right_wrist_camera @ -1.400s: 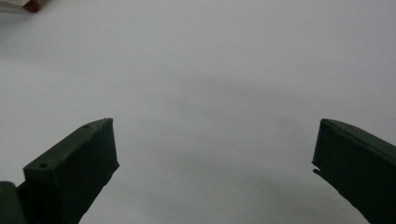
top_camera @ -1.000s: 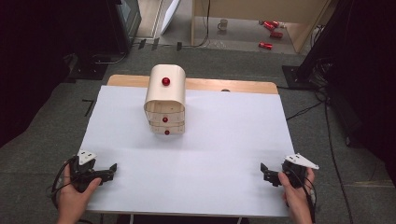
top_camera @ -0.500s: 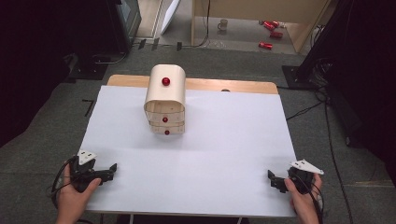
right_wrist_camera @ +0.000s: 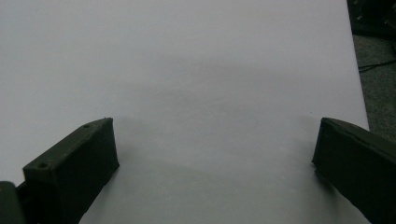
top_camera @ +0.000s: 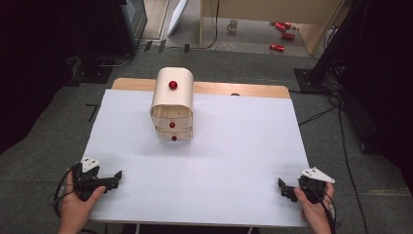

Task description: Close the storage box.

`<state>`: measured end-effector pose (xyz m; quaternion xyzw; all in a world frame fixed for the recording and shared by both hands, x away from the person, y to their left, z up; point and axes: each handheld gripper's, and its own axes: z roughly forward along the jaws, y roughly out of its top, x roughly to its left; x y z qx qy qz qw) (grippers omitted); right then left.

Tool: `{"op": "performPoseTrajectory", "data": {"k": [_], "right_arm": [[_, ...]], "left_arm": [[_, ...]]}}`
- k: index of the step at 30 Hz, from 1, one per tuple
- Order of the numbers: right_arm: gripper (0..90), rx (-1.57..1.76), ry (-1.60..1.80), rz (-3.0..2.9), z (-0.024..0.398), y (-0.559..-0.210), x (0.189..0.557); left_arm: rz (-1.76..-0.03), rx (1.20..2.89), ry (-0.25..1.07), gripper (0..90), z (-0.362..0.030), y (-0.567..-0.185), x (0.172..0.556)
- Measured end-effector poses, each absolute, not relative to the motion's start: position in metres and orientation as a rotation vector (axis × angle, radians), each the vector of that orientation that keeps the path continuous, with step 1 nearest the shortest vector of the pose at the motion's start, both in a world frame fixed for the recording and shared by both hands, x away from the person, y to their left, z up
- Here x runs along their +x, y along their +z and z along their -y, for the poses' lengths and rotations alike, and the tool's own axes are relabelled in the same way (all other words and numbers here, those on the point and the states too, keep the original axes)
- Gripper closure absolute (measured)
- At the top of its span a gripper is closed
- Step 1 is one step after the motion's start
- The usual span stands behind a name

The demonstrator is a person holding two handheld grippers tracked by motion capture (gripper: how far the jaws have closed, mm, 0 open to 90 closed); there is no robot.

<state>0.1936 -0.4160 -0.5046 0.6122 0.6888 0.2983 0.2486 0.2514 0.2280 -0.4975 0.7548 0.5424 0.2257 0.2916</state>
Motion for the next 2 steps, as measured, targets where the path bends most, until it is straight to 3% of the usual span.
{"op": "performPoseTrajectory", "data": {"k": [2], "right_arm": [[0.0, 1.668, 0.814, -1.876, 0.416, -0.5046, 0.1936]], "left_arm": [[-1.447, 2.01, 0.602, 0.0, -0.2279, -0.4976, 0.2515]]}}
